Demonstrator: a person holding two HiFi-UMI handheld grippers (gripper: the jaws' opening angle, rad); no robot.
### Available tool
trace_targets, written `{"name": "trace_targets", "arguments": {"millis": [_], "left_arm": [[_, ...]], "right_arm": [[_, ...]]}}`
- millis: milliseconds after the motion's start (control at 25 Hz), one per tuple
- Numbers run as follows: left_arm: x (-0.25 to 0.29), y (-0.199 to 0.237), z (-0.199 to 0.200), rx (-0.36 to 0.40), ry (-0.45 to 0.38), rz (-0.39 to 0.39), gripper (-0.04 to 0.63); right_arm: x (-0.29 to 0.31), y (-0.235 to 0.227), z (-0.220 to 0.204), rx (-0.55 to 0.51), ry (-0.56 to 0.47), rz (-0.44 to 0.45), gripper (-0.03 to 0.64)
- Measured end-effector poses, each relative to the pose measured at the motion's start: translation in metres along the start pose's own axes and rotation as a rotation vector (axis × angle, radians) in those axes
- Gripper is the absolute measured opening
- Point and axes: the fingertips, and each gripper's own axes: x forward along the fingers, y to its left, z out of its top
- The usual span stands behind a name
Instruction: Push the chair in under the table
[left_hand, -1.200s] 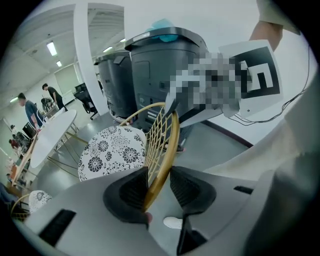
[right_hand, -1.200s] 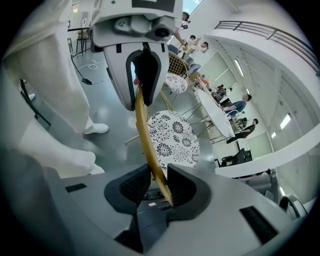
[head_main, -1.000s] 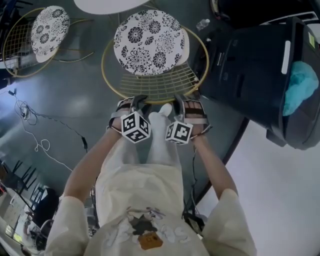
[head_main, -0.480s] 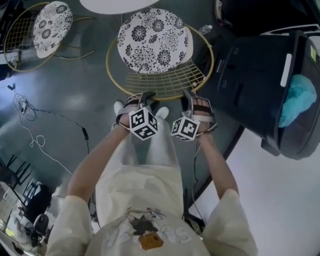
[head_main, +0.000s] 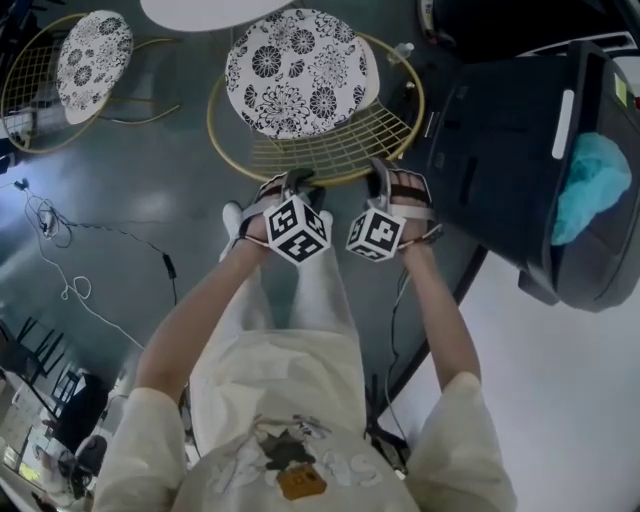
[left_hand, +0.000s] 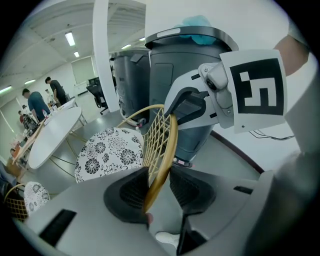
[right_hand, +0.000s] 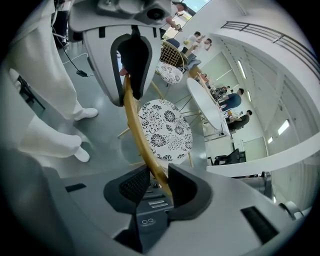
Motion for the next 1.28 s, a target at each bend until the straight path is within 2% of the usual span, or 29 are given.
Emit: {"name": "trace_targets", "arguments": {"millis": [280,600,680,840,960,1160,1280], "left_arm": [[0.008,0.005,0.024,-0.069,-0.022,-0.012,0.133],[0.009,0.003,0.031,-0.115,-0.042,-0.047,0.133],[0.002,0.002,0.03,-0.1,-0.063,-0.067,0.133],[-0.02,0.0,0.034,-0.01,-0.112,-0.08,0.133],[-0.037,-0.003,0.029,0.014,-0.129,-0.097,0.133],[-0.072,0.003,0.016,0.016,-0.173,-0.087,0.132],[-0.085,0.025,0.007,-0.015,-0.196,-0.08,0.125]], "right_arm": [[0.011,-0.024,-0.015,0.01,0.062,-0.017,0.115],[0.012,-0.032,-0.019,0.024,0.084,-0.035,0.121],[0.01,-0.028,-0.019,0.036,0.097,-0.043,0.128],[-0.001,-0.021,-0.013,0.068,0.096,-0.061,0.135],[-0.014,-0.013,-0.003,0.102,0.082,-0.058,0.135],[-0.045,-0.013,0.018,0.153,0.085,-0.102,0.135],[-0.05,-0.02,0.043,0.203,0.059,-0.117,0.135]]}}
